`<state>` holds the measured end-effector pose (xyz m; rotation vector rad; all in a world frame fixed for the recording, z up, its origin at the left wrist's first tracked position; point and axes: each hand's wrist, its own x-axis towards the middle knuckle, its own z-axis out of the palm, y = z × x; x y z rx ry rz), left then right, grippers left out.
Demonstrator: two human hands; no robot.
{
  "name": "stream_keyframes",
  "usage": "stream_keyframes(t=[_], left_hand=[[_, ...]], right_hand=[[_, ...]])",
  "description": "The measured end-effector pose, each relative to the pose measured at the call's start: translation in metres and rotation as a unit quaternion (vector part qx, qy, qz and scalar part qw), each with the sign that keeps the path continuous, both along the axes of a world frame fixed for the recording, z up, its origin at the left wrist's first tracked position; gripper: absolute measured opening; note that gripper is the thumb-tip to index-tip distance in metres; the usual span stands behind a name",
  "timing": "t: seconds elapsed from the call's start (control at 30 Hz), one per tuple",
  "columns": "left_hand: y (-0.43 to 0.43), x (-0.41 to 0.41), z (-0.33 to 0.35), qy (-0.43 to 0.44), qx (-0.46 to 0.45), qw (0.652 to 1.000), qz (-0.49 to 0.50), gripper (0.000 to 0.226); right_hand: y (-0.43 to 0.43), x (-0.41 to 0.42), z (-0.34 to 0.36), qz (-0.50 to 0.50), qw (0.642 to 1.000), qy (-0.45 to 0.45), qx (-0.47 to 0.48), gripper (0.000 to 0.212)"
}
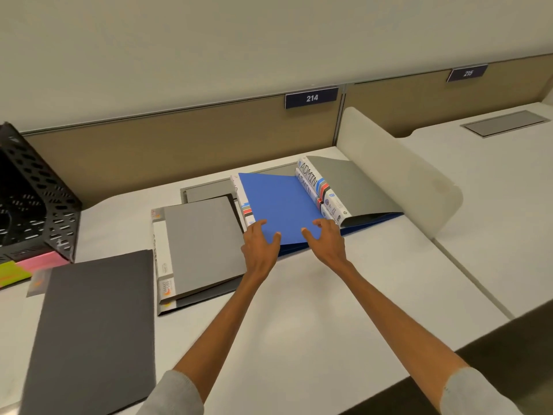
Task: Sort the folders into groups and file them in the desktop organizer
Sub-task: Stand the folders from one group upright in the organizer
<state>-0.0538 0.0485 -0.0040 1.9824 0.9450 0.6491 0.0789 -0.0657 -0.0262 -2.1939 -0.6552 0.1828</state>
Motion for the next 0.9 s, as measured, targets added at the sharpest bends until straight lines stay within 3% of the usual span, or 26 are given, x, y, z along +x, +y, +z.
stream_keyframes(t=[0.27,0.5,0.77,0.9], left_hand=[[0.018,0.006,-0.007,0.005,-0.003,0.998,0.063,0.055],[0.041,-0.015,-0.007,0.023,-0.039,0.996,0.076,0.06],[0.057,-0.015,-0.008,0.047,-0.142,0.988,0.036,0.081],[0.056,-0.007,-0.014,0.037,-0.171,0.984,0.012,0.074]], right_hand=[[0.018,0.021,-0.004,0.015,1.0,0.005,0.021,0.047],[0.055,0.004,-0.003,0.05,0.999,0.001,-0.014,0.045],[0.071,-0.011,-0.003,0.032,0.997,0.007,-0.065,0.048],[0.068,-0.009,-0.01,0.03,0.995,0.025,-0.096,0.056]])
